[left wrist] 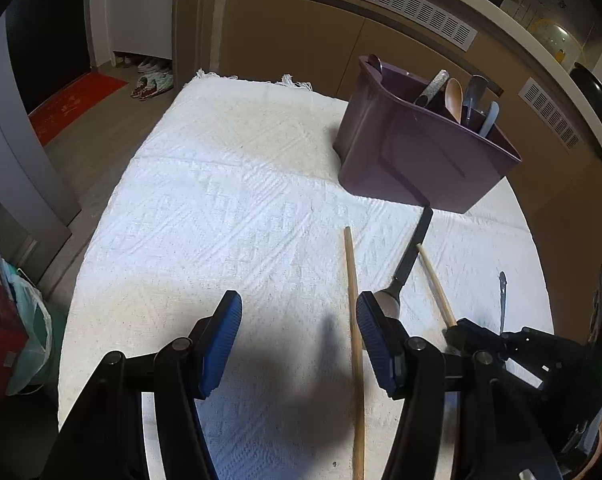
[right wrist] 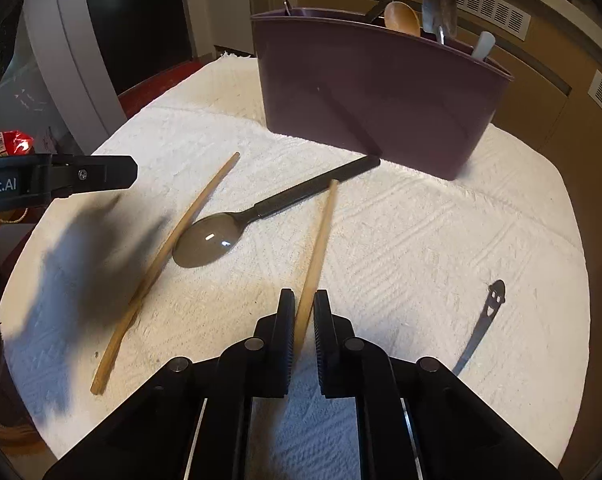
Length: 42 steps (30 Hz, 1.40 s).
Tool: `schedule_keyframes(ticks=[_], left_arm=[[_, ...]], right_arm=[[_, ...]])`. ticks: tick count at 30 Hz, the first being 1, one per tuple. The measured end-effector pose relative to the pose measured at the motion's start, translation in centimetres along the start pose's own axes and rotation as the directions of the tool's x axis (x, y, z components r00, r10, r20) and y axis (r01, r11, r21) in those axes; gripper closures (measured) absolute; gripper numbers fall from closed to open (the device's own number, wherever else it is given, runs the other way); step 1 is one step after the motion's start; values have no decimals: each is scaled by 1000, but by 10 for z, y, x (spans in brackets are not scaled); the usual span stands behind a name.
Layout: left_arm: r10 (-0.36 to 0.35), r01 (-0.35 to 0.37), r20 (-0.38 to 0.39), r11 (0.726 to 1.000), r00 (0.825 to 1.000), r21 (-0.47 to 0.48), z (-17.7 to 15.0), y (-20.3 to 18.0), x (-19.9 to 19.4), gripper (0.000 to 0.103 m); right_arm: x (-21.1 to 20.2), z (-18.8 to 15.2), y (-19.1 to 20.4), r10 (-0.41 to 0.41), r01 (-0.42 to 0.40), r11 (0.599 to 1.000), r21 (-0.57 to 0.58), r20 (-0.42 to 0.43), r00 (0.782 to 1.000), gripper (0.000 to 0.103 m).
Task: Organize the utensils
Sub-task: 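Grasp the grey long-handled spoon with the left tool while the right tool grasps a wooden chopstick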
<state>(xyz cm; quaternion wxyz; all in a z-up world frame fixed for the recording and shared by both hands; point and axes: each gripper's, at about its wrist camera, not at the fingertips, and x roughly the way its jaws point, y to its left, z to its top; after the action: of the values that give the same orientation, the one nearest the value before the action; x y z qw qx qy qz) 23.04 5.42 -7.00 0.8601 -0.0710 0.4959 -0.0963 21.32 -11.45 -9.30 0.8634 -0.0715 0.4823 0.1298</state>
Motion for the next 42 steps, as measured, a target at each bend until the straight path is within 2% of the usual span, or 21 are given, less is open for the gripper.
schedule_keyframes(ticks=[3,5,7,9,12,15,17,18,21,25,27,30,33,38,39,40,42], left_arm=[[-14,14,-4,999,1000,52,-3,-11,2,47],[-46,47,-12,990,999,134,-5,-26,4,47],[-93,99,-40,970,995,221,-9,-44,7,47],[-125,140,-68,939,990,313,-12,-65,10,47],[-104,132,-90,900,991,415,-12,-92,19,47],[-93,143,-131,875,987,463,-3,-109,32,48],[-73,139,-152,863,986,485,9,-121,45,55],[-63,136,-163,863,985,488,16,-124,52,61],[-45,130,-190,874,981,468,34,-132,72,61],[11,96,-217,875,976,475,41,-142,96,74],[37,62,-194,875,980,481,42,-145,98,74],[42,57,-203,886,978,460,46,-144,100,74],[81,31,-223,887,971,460,45,-141,106,73],[40,62,-233,907,972,417,50,-131,101,74],[43,55,-223,908,974,416,50,-130,100,80],[45,49,-213,909,976,414,49,-127,97,91],[26,56,-205,921,978,385,47,-120,90,92]], right_arm=[[-15,-5,-19,-3,2,999,40,22,1000,96],[-27,-7,-35,-8,5,997,79,43,999,96],[-35,-10,-51,-12,5,992,125,57,998,96],[-41,-13,-66,-14,2,987,163,68,998,96],[-46,-20,-84,-22,6,978,208,75,997,96],[-46,-30,-97,-19,1,968,253,72,997,96],[-47,-37,-105,-21,0,961,275,73,997,96],[-48,-41,-107,-21,-1,959,283,73,997,96],[-48,-48,-116,-22,-2,950,311,74,997,96],[-48,-55,-127,-26,0,943,333,76,997,96],[-48,-57,-129,-27,0,941,339,77,997,96],[-48,-61,-135,-24,-4,937,350,76,997,96],[-47,-63,-136,-19,-9,936,352,75,997,96],[-46,-61,-132,-16,-12,938,345,77,997,96],[-46,-61,-131,-17,-10,939,343,75,997,96],[-46,-61,-131,-18,-9,939,343,73,997,96],[-47,-61,-130,-19,-6,940,341,71,997,96]])
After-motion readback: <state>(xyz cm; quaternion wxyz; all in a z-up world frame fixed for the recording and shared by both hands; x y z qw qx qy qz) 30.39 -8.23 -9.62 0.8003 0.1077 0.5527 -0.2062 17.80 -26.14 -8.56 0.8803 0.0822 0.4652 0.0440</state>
